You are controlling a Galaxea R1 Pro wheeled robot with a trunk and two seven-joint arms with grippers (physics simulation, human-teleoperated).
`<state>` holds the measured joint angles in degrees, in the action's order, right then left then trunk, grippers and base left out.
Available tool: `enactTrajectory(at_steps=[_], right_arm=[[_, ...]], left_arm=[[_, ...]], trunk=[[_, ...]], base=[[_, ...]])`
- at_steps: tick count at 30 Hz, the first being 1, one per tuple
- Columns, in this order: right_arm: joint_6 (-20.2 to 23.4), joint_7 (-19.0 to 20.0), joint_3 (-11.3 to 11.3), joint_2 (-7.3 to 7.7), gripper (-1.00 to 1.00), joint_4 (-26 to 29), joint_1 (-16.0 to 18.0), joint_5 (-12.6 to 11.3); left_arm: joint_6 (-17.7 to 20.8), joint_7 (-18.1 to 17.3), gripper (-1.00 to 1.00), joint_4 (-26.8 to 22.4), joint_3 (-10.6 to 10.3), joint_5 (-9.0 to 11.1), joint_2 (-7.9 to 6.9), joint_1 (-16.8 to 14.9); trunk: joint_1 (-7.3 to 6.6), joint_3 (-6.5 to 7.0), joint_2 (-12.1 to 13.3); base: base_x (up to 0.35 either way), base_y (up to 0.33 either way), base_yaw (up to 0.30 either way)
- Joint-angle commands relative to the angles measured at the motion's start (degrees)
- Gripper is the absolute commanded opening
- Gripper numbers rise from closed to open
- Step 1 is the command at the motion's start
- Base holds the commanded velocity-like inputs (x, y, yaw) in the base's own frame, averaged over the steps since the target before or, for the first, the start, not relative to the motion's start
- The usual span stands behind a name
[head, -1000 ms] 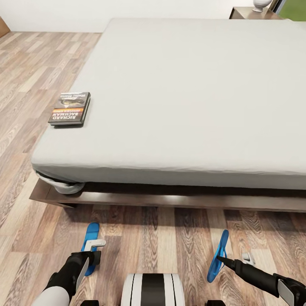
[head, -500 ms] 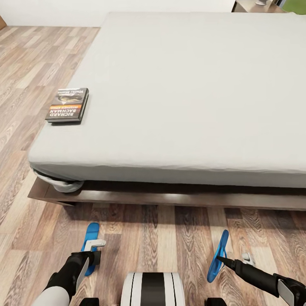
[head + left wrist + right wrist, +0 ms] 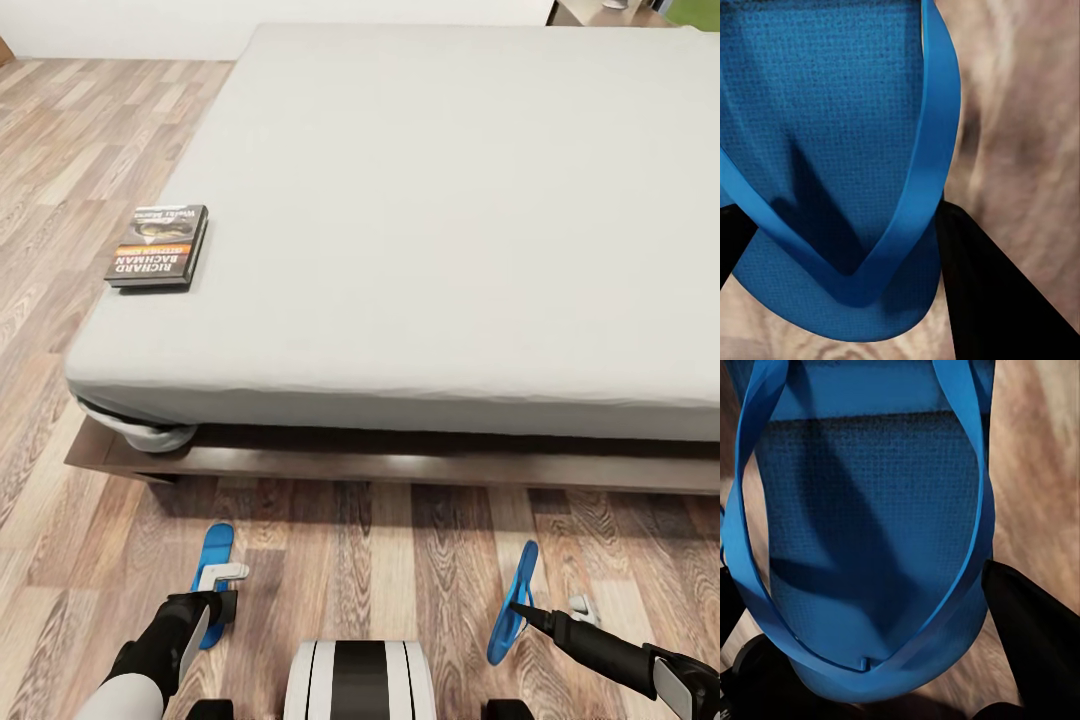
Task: In the bedroom, move the book from the bed onto either nightstand, and place the two sandals side by side next to the bed.
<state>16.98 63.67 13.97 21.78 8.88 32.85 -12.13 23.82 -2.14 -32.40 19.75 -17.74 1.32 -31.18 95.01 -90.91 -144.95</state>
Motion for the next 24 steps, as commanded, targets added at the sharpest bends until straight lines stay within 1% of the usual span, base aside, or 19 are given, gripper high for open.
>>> enactTrajectory(at_steps=[1, 2, 24], right_arm=[[0.59, 0.16, 0.0, 0.02, -1.0, 0.0, 0.02, -0.42], [0.59, 0.15, 0.0, 0.02, -1.0, 0.0, 0.02, -0.39], [0.59, 0.14, 0.0, 0.02, -1.0, 0.01, 0.02, -0.4]], left_arm=[[0.26, -0.32, -1.0, -0.12, 0.38, -0.46, 0.08, -0.02], [0.26, -0.32, -1.0, -0.12, 0.38, -0.46, 0.08, -0.02], [0.19, -0.32, -1.0, -0.12, 0.19, -0.5, 0.08, -0.02]], trunk=[[0.01, -0.26, -0.03], [0.04, -0.48, -0.04], [0.04, -0.48, -0.04]], base=[[0.0, 0.0, 0.0], [0.0, 0.0, 0.0], [0.0, 0.0, 0.0]])
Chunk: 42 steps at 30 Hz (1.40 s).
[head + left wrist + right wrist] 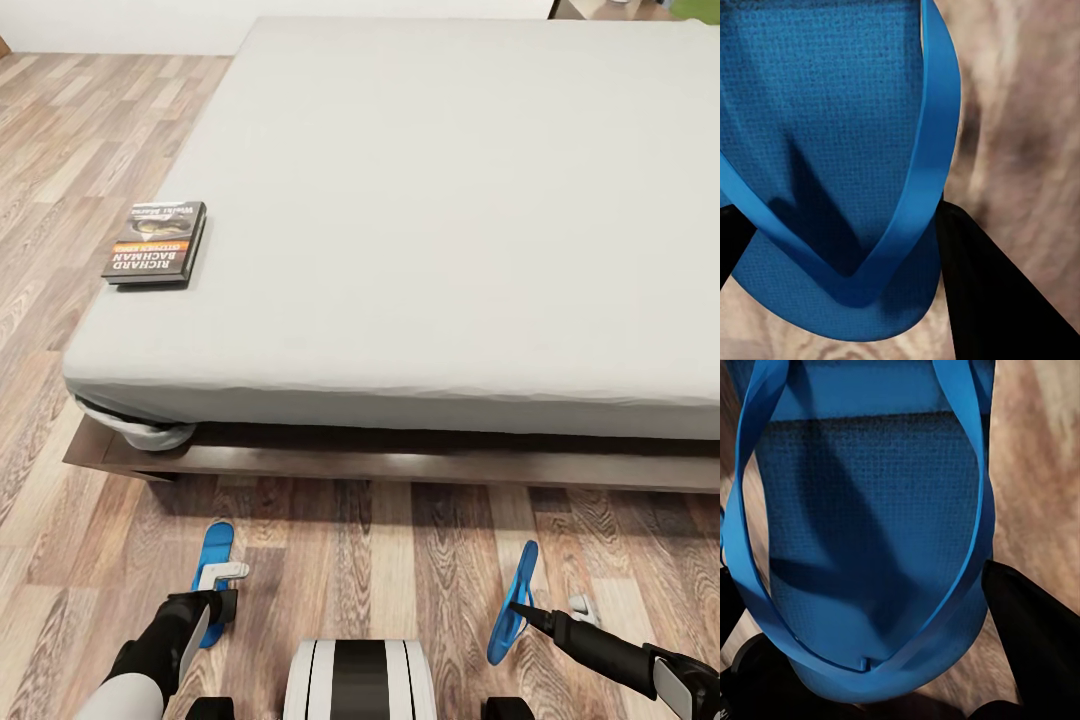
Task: In the bedroom, move the book from the bed onto either nightstand, and place the two sandals side by side next to the bed.
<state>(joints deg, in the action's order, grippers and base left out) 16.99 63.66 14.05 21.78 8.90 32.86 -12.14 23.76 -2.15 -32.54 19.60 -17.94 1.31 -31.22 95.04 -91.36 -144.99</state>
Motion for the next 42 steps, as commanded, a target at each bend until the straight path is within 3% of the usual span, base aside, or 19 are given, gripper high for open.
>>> enactTrajectory(at_steps=[1, 21, 42], right_arm=[[0.59, 0.15, -0.08, 0.02, -1.0, -0.01, 0.01, -0.4], [0.59, 0.16, -0.08, 0.02, -1.0, -0.02, 0.01, -0.36], [0.52, 0.33, -0.04, 0.02, -1.0, -0.02, 0.01, -0.41]], left_arm=[[0.24, -0.31, 1.0, 0.02, 0.31, -0.3, 0.1, 0.02], [0.32, -0.31, 1.0, 0.09, 0.26, -0.32, 0.1, 0.02], [0.32, -0.31, 1.0, 0.11, 0.27, -0.33, 0.1, 0.02]], trunk=[[0.01, -0.03, -0.01], [0.01, -0.03, -0.01], [-0.53, 4.62, 0.28]], base=[[0.0, 0.0, 0.0], [0.0, 0.0, 0.0], [0.0, 0.0, 0.0]])
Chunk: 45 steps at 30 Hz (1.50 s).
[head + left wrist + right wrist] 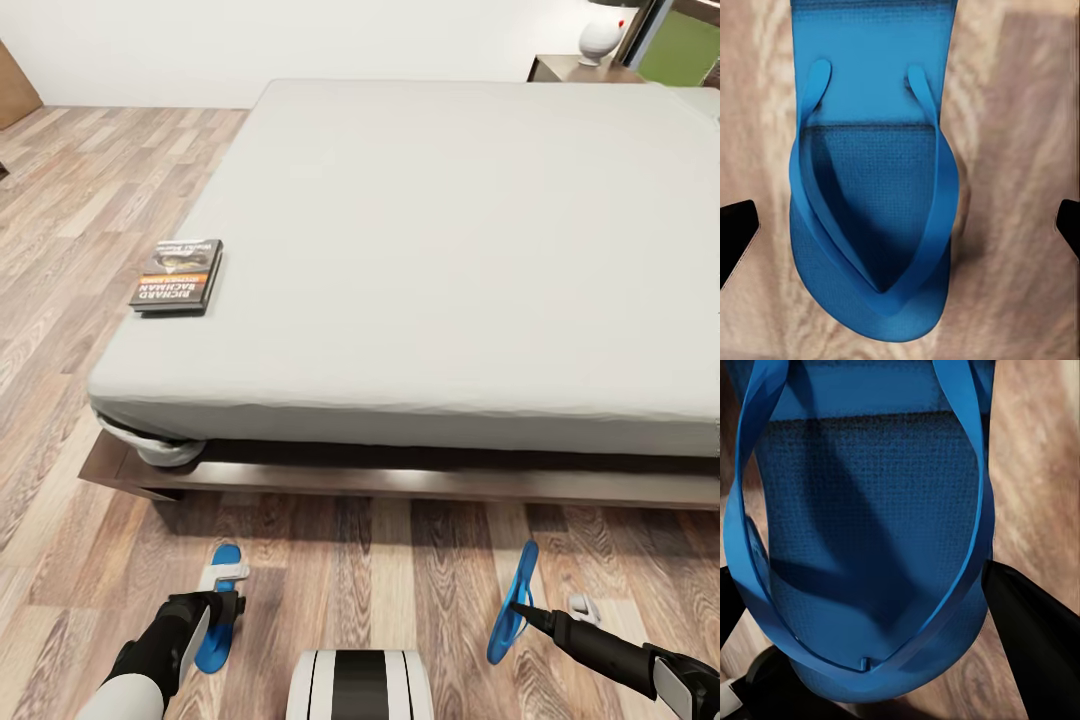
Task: In the bedroom, move the book from the bed onto either nightstand, and place the two sandals side by side next to the bed.
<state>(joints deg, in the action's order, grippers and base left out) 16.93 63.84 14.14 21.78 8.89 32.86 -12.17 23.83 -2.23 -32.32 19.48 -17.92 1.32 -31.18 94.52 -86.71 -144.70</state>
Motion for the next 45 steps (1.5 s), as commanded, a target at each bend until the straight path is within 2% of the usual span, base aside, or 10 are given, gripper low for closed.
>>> enactTrajectory(at_steps=[1, 16, 18, 25, 27, 29, 32, 39, 43, 45], right_arm=[[0.57, 0.15, -0.13, 0.02, -1.0, -0.01, 0.01, -0.37], [0.56, 0.15, -0.12, 0.02, -1.0, -0.01, 0.01, -0.4], [0.56, 0.15, -0.1, 0.02, -1.0, -0.01, 0.01, -0.4], [0.52, -0.08, -0.09, 0.02, -1.0, -0.01, 0.01, -0.3], [0.47, -0.29, -0.08, 0.02, -1.0, 0.01, 0.01, -0.25], [0.26, -0.48, -0.1, 0.02, -1.0, 0.04, 0.01, -0.23], [-0.18, -1.27, -0.2, 0.02, -1.0, 0.01, 0.01, -0.16], [-6.22, -22.1, -0.7, -0.07, -1.0, 0.06, 0.01, 0.24], [-7.89, -27.51, -0.73, -0.22, -1.0, 0.45, 0.01, 0.36], [-8.23, -34.8, -0.9, -0.36, -1.0, 2.52, 0.01, 0.52]], left_arm=[[0.25, -0.23, 1.0, -0.11, 0.38, -0.36, 0.08, -0.02], [0.25, -2.24, 1.0, -1.21, 0.61, -0.29, -0.03, -0.02], [0.34, -6.51, 1.0, -3.9, 0.68, -0.28, -0.58, -0.02], [0.89, -30.61, 1.0, -9.2, 1.83, -0.18, -5.72, 0.07], [0.93, -38.24, 1.0, -9.33, 2.78, -0.18, -6.62, 0.07], [0.98, -47.77, 1.0, -9.38, 6.13, -0.23, -8.09, 0.07], [0.97, -51.45, 1.0, -9.35, 8.39, -0.27, -8.88, 0.07], [0.95, -52.76, 1.0, -9.13, 9.22, -0.16, -8.99, 0.07], [0.95, -52.79, 1.0, -9.04, 9.19, -0.18, -8.92, 0.07], [0.89, -52.69, 1.0, -8.94, 9.17, -0.19, -8.89, 0.07]], trunk=[[-0.03, 0.19, 0.0], [-0.06, 0.42, 0.02], [-0.06, 0.42, 0.02], [-0.06, 0.42, 0.02], [-0.06, 0.42, 0.02], [-0.06, 0.42, 0.02], [-0.06, 0.42, 0.02], [-0.06, 0.42, 0.02], [-0.06, 0.42, 0.02], [-0.06, 0.42, 0.02]], base=[[0.0, 0.0, 0.0], [0.0, 0.0, 0.0], [0.0, 0.0, 0.0], [0.0, 0.0, 0.0], [0.0, 0.0, 0.0], [0.0, 0.0, 0.0], [0.0, 0.0, 0.0], [0.0, 0.0, 0.0], [0.0, 0.0, 0.0], [0.0, 0.0, 0.0]])
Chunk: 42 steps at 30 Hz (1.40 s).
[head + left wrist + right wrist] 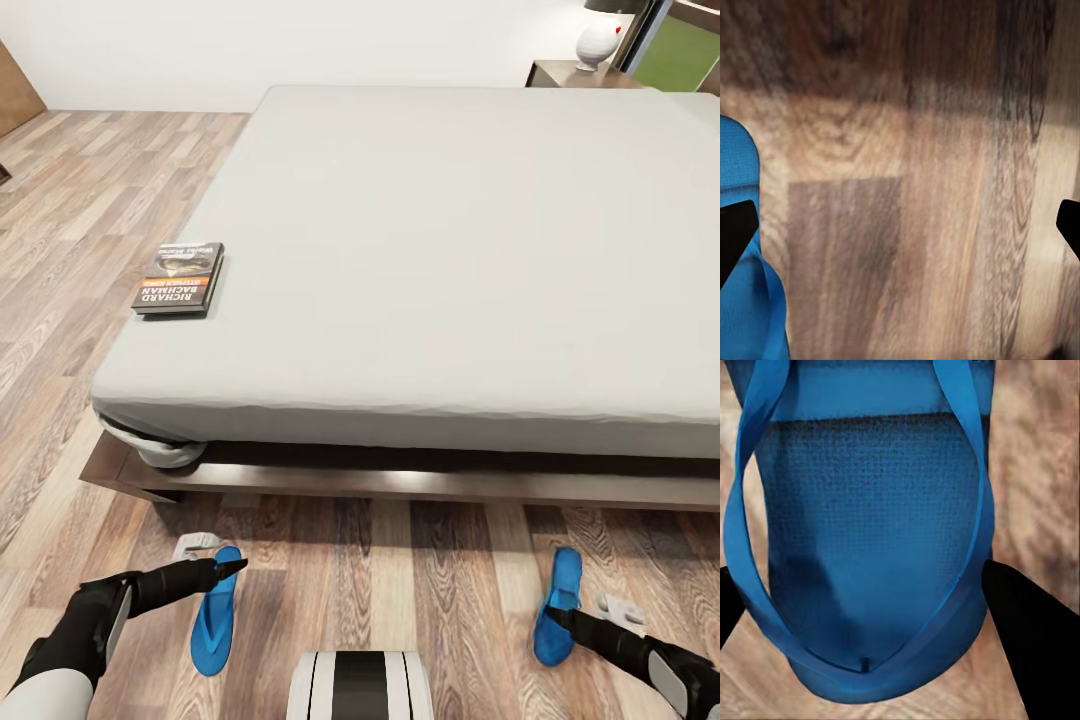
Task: In the bedroom, move the book from the bed onto either nightstand, and place the two sandals side by side next to the bed.
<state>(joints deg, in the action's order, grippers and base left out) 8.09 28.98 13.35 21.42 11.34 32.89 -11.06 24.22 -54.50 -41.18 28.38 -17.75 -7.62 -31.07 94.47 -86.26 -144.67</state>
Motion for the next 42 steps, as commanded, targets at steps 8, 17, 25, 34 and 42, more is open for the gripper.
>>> enactTrajectory(at_steps=[8, 17, 25, 34, 42], right_arm=[[-2.4, -18.66, -0.29, -0.15, -1.0, 3.34, -0.01, 0.47], [-1.94, -30.89, -0.25, -0.74, -1.0, 3.31, -0.01, 11.81], [-2.0, -30.83, -0.34, -0.94, -1.0, 2.86, -0.01, 16.92], [-2.81, -30.91, -0.34, -0.94, -1.0, 2.61, -0.01, 18.92], [-2.83, -30.83, -0.33, -0.96, -1.0, 2.66, -0.01, 18.94]], left_arm=[[0.47, -0.29, 1.0, -0.04, 0.27, -0.35, 0.06, -0.05], [0.47, -0.22, 1.0, -0.04, 0.25, -0.35, 0.07, -0.05], [0.47, -0.23, 1.0, -0.04, 0.27, -0.35, 0.06, -0.05], [0.47, -0.17, 1.0, -0.04, 0.27, -0.35, 0.06, -0.05], [0.47, -0.15, 1.0, -0.01, 0.32, -0.35, 0.06, -0.05]], trunk=[[-0.01, -0.04, -0.01], [-0.01, -0.04, -0.01], [-0.01, -0.04, -0.01], [-0.01, -0.04, -0.01], [-0.01, -0.04, -0.01]], base=[[0.0, 0.0, 0.0], [0.0, 0.0, 0.0], [0.0, 0.0, 0.0], [0.0, 0.0, 0.0], [0.0, 0.0, 0.0]])
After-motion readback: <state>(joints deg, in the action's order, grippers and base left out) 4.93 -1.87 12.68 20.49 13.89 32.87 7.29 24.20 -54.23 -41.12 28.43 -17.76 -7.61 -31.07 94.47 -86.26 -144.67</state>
